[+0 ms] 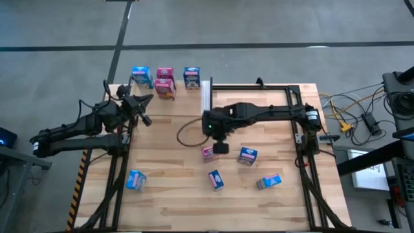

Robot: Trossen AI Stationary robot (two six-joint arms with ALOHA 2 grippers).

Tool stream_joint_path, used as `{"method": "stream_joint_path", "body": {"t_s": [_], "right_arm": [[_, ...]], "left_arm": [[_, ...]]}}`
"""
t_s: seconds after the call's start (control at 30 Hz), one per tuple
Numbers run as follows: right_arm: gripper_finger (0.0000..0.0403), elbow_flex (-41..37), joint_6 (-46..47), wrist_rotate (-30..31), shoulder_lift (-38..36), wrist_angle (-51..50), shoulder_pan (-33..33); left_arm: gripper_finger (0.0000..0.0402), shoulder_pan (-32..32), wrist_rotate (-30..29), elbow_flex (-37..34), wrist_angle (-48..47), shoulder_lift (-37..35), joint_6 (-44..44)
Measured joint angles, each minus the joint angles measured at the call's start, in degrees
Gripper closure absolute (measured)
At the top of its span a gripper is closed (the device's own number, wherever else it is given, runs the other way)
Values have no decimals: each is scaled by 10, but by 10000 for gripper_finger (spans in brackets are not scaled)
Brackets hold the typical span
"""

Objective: Stack cereal on shelf
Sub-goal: Put the top blue cereal box on the shelf

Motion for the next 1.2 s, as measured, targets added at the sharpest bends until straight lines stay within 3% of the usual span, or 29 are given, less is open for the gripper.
{"method": "stream_joint_path", "body": {"t_s": [0.33, 0.57, 0.93, 1.07, 1.2], "right_arm": [[394, -2, 134, -43, -4, -211, 41], [394, -43, 166, -39, -46, -194, 70], [388, -212, 257, -4, -164, -106, 86], [357, -269, 308, -5, -198, -101, 86], [299, -311, 338, -6, -227, -72, 89]], "left_arm": [[401, 0, 0, 0, 0, 0, -8], [401, 0, 1, 0, -2, 0, -9], [401, 0, 1, 0, -5, -1, -9], [401, 0, 1, 0, -4, -1, -8], [401, 0, 1, 0, -4, -1, -8]]}}
